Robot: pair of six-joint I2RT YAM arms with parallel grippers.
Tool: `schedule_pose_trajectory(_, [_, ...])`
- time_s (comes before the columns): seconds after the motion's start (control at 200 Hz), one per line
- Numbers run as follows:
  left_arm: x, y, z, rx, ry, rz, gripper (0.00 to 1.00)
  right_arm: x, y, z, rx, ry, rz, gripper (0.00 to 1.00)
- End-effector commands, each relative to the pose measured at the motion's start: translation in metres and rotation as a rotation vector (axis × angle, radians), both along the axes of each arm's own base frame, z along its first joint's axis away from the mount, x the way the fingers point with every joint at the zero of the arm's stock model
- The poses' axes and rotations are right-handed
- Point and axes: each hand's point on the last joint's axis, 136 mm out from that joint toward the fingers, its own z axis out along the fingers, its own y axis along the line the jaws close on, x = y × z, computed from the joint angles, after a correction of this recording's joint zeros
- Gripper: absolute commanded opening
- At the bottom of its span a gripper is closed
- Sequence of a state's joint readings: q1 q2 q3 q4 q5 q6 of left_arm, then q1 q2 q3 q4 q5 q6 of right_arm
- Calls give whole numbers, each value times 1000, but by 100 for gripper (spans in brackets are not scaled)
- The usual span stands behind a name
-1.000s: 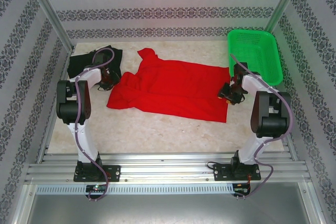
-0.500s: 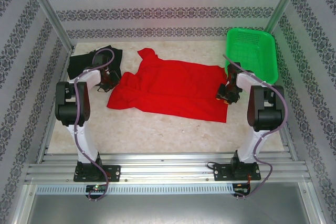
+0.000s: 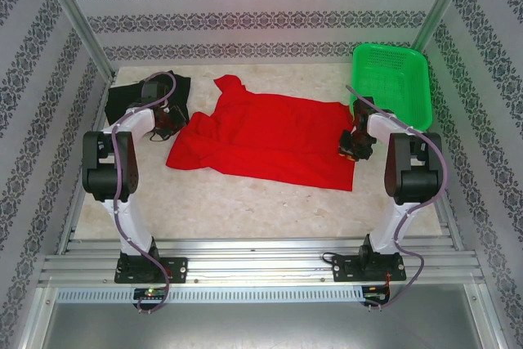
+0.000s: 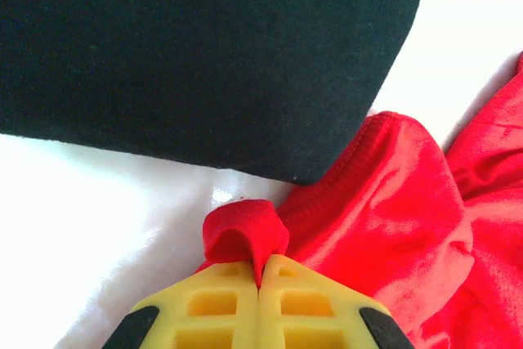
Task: Fold and stack the t-shirts
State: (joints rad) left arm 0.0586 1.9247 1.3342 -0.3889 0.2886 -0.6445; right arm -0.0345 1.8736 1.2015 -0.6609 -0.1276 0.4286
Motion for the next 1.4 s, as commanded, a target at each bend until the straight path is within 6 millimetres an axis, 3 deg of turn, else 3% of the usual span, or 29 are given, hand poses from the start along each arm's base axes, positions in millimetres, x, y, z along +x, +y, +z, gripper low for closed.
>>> schedule_pose_trajectory(0.0, [2, -9, 18, -12, -51, -25, 0, 19, -2, 4, -21, -49, 12, 15])
schedule_pose_trajectory(0.165, [1, -10, 25, -14, -66, -30, 0, 21, -7, 16, -51, -85, 5, 0])
schedule_pose_trajectory(0.375, [-3, -10, 32, -7, -75, -40, 0, 20, -13, 39, -83, -145, 1, 0])
schedule_pose_trajectory(0.669, [-9, -12, 48, -14, -106, -48, 0, 0, -19, 67, -108, -185, -20, 0])
schedule_pose_trajectory(1.019, [-4, -18, 50, -41, -114, -66, 0, -26, -35, 57, -135, -133, -52, 0])
schedule_pose_trajectory(1.399, [21, -33, 52, -24, -120, -130, 0, -13, -47, 49, -175, -116, -41, 0])
